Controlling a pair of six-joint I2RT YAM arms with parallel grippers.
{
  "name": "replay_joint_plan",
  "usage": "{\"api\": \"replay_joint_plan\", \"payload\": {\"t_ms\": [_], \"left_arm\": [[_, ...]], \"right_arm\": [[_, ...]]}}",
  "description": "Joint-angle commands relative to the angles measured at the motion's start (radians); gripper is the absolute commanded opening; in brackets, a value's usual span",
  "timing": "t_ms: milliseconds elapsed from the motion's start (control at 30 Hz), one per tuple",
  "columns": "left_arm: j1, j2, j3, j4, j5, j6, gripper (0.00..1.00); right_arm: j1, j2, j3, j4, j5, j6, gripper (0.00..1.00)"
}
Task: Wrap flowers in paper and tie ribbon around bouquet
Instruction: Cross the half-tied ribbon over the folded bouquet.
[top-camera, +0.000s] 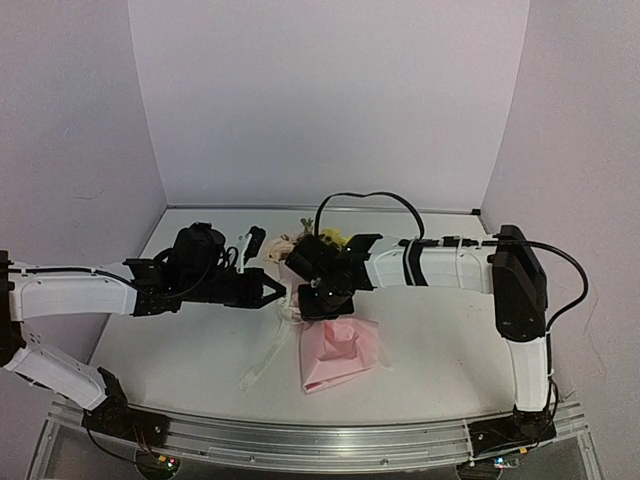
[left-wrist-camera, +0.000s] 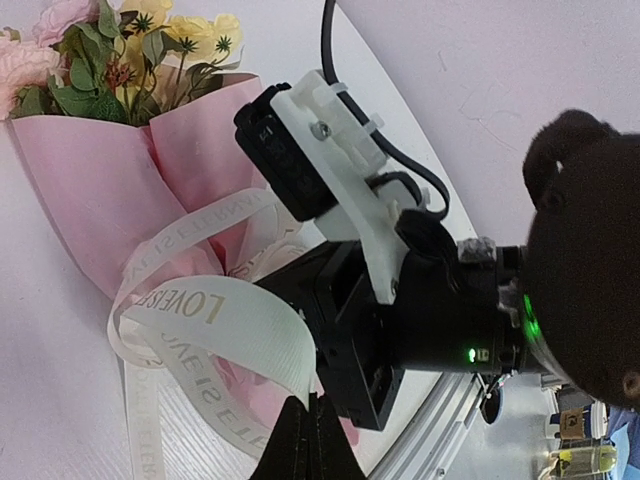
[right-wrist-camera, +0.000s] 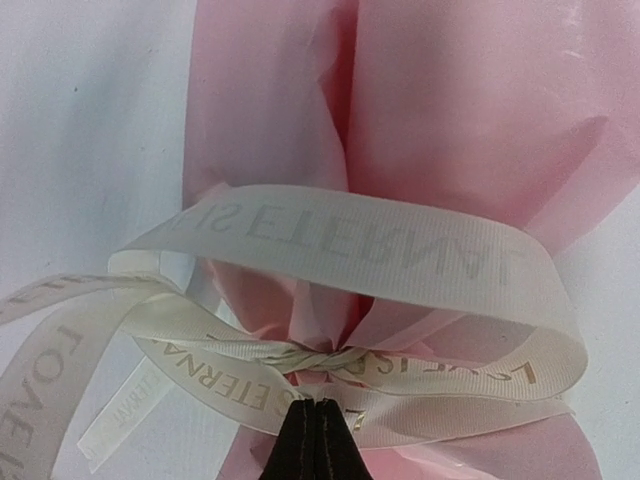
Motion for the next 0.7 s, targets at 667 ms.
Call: {"api": "replay_joint_plan", "payload": {"t_ms": [667], "left_arm": [[-0.004,-0.029,0.022,-0.061,-0.002,0.062,0.0]], "right_arm": [[-0.044,-0.119,-0.05,0.066,-0.093,0.076,0.01]]}}
